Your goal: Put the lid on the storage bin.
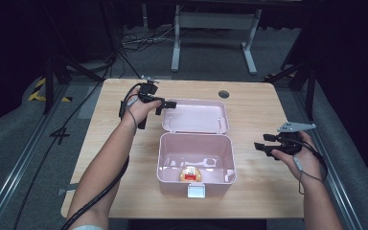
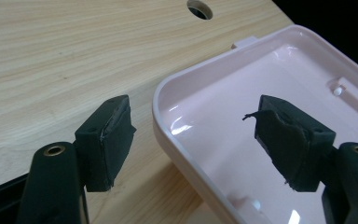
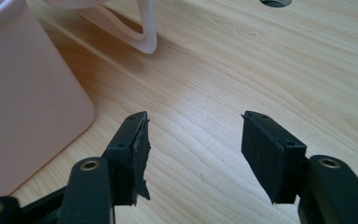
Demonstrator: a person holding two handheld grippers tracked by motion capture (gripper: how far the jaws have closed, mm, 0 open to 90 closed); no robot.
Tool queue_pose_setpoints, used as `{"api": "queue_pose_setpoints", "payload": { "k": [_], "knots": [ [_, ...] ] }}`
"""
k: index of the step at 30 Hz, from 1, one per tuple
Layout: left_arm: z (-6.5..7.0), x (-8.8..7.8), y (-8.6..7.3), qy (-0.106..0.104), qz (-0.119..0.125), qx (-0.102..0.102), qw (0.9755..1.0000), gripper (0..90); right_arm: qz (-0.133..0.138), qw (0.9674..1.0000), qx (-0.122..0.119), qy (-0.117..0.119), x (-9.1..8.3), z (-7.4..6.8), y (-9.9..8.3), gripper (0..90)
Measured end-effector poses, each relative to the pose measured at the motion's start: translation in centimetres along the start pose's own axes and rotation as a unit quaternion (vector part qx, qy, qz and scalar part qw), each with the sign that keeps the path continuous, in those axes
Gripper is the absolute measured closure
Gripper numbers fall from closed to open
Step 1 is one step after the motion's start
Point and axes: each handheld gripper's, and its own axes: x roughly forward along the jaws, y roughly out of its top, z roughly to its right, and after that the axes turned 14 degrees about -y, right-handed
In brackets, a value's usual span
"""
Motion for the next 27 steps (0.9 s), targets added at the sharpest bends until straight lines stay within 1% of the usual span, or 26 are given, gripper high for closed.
{"api": "queue_pose_setpoints", "payload": {
  "k": [1,3,7,10,12,14,16,17,19,20,21,22,23,24,26,27],
  "knots": [
    [-0.3,0.1,0.0,0.0,0.0,-0.003,1.0,28.6,0.001,1.0,0.0,0.0,-0.1,0.0,-0.1,43.1],
    [-0.7,0.3,0.0,0.0,-0.003,-0.016,0.9999,29.8,0.002,1.0,0.001,-0.002,-0.1,0.0,-0.1,43.1],
    [-1.3,0.9,-0.2,-0.01,-0.006,-0.03,0.9995,31.1,0.0,1.0,0.0,-0.002,-0.2,0.0,-0.2,43.1],
    [-1.4,1.3,-0.3,-0.016,-0.012,-0.034,0.9992,34.1,-0.005,1.0,-0.002,-0.001,-0.1,-0.1,-0.3,43.1],
    [-1.3,1.5,-0.3,-0.026,-0.018,-0.036,0.9989,36.8,-0.006,1.0,-0.002,0.001,-0.1,-0.1,-0.3,43.1],
    [-1.3,1.6,-0.3,-0.027,-0.023,-0.033,0.9988,41.4,-0.005,1.0,-0.002,0.001,0.0,-0.2,-0.3,43.1],
    [-1.3,1.6,-0.3,-0.031,-0.023,-0.028,0.9989,42.9,-0.007,1.0,-0.003,0.002,0.0,-0.2,-0.3,43.1],
    [-1.3,1.5,-0.4,-0.033,-0.026,-0.028,0.9987,50.0,-0.009,1.0,-0.003,0.002,0.0,-0.3,-0.3,43.1],
    [-1.2,1.5,-0.3,-0.031,-0.026,-0.024,0.9989,51.1,-0.01,0.9999,-0.004,0.002,0.0,-0.3,-0.3,43.1],
    [-1.0,1.3,-0.2,-0.027,-0.021,-0.019,0.9993,52.7,-0.01,0.9999,-0.006,0.001,0.0,-0.2,-0.3,43.2],
    [-1.0,1.3,-0.2,-0.027,-0.021,-0.019,0.9993,54.4,-0.01,0.9999,-0.006,0.001,0.0,-0.2,-0.3,43.2],
    [-0.9,1.2,-0.1,-0.025,-0.015,-0.017,0.9994,56.2,-0.01,0.9999,-0.007,0.002,0.0,-0.3,-0.3,43.3],
    [-0.6,0.9,0.2,-0.019,-0.012,-0.009,0.9997,57.1,-0.009,0.9999,-0.008,0.002,0.0,-0.3,-0.3,43.5],
    [-0.6,0.9,0.2,-0.019,-0.012,-0.009,0.9997,57.4,-0.009,0.9999,-0.008,0.002,0.0,-0.3,-0.3,43.5],
    [0.1,0.8,0.6,-0.008,-0.009,0.011,0.9999,57.4,-0.01,0.9999,-0.009,0.001,0.0,-0.3,-0.3,43.9],
    [0.3,0.7,0.7,-0.005,-0.006,0.014,0.9999,57.5,-0.01,0.9999,-0.009,0.001,0.0,-0.3,-0.3,44.0]
  ]
}}
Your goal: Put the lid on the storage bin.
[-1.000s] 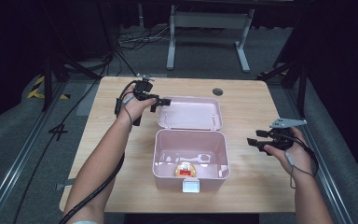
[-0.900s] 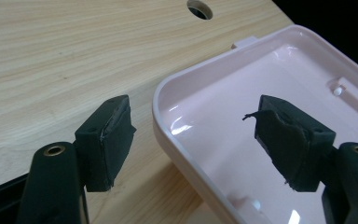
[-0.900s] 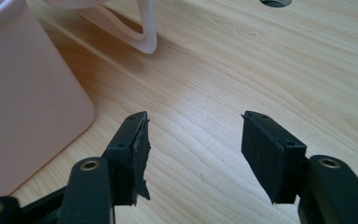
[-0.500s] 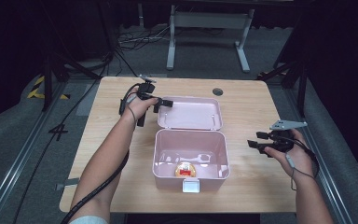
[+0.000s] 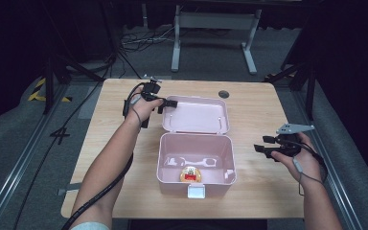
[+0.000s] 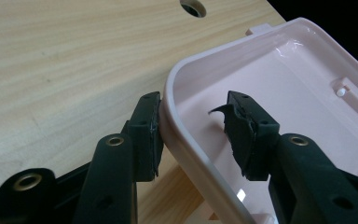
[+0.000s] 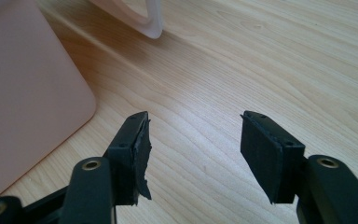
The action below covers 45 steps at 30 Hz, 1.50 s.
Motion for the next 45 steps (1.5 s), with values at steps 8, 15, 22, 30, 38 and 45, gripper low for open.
{"api": "queue_pose_setpoints", "payload": {
  "k": [8,15,22,30,38,45],
  "knots": [
    [1.2,-1.2,1.1,0.008,0.026,0.024,0.9994,64.1,0.004,1.0,-0.001,0.001,-0.2,0.0,0.1,45.2],
    [2.5,-2.4,2.0,0.013,0.044,0.036,0.9983,68.9,0.008,1.0,0.001,0.0,-0.4,0.0,0.2,46.0],
    [3.9,-3.6,2.6,0.013,0.054,0.056,0.9969,72.5,0.009,1.0,0.0,0.0,-0.5,-0.1,0.3,46.4],
    [5.6,-5.0,3.1,0.012,0.064,0.082,0.9945,74.2,0.011,0.9999,-0.002,0.001,-0.6,-0.2,0.4,47.1],
    [7.6,-6.3,3.3,0.012,0.069,0.11,0.9915,75.1,0.022,0.9997,-0.009,0.009,-0.7,-0.6,1.0,50.5],
    [9.0,-7.3,3.0,0.008,0.072,0.132,0.9886,75.6,0.025,0.9994,-0.001,0.026,-1.3,-1.3,1.7,53.6]
  ]
}}
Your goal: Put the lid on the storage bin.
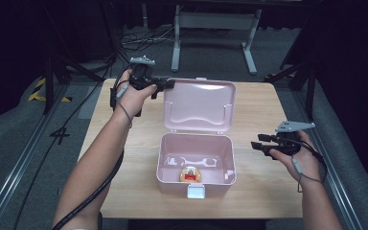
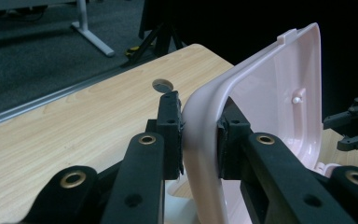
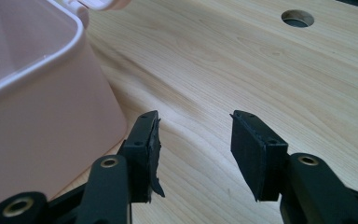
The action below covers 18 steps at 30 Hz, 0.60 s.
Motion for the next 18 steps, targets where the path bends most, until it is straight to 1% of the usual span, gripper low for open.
{"api": "queue_pose_setpoints", "payload": {
  "k": [3,5,8,10,11,13,14,15,16,18],
  "knots": [
    [0.6,-0.5,0.0,-0.006,0.004,0.014,0.9999,75.2,0.0,1.0,0.001,0.002,-0.3,-0.2,0.1,54.0],
    [1.1,-0.7,0.0,-0.006,0.004,0.025,0.9997,74.9,0.002,1.0,0.002,0.005,-0.4,-0.3,0.2,54.2],
    [1.9,-1.1,0.1,-0.006,0.002,0.037,0.9993,74.1,0.004,0.9999,0.007,0.012,-0.6,-0.3,0.3,55.1],
    [2.3,-1.4,0.1,-0.009,0.004,0.036,0.9993,73.0,0.001,0.9999,0.009,0.014,-0.8,-0.4,0.3,55.9],
    [2.6,-1.5,0.1,-0.013,0.007,0.032,0.9994,72.3,0.001,0.9998,0.01,0.016,-0.9,-0.5,0.4,56.3],
    [2.9,-1.8,0.0,-0.02,0.01,0.033,0.9992,70.8,0.0,0.9997,0.013,0.023,-1.0,-0.7,0.5,57.0],
    [3.1,-2.0,0.0,-0.02,0.011,0.037,0.9991,70.2,-0.001,0.9996,0.015,0.025,-1.1,-0.8,0.6,57.3],
    [3.1,-2.0,0.0,-0.02,0.011,0.037,0.9991,69.7,-0.001,0.9996,0.015,0.025,-1.1,-0.8,0.6,57.3],
    [3.5,-2.2,-0.2,-0.023,0.014,0.041,0.9988,69.4,-0.002,0.9994,0.015,0.03,-1.2,-1.0,0.7,57.7],
    [3.7,-2.3,-0.2,-0.025,0.014,0.044,0.9986,69.0,-0.004,0.9994,0.015,0.031,-1.3,-1.1,0.8,57.8]
  ]
}}
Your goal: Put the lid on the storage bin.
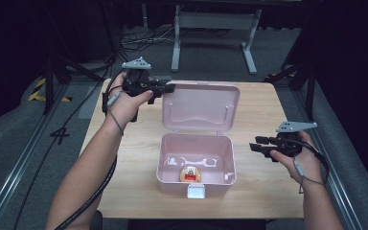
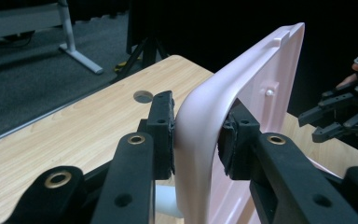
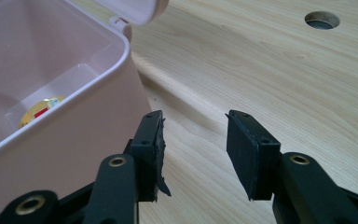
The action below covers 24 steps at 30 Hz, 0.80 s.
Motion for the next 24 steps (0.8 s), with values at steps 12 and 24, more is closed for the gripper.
{"api": "queue_pose_setpoints", "payload": {
  "k": [12,24],
  "knots": [
    [2.4,-1.3,-0.7,-0.018,0.0,0.02,0.9996,64.6,-0.006,0.9996,-0.004,0.027,-0.9,-1.1,0.6,64.2],
    [5.4,-2.4,-2.2,-0.031,-0.001,0.061,0.9977,56.4,-0.003,0.9978,-0.018,0.064,-2.2,-2.3,1.4,82.2]
  ]
}}
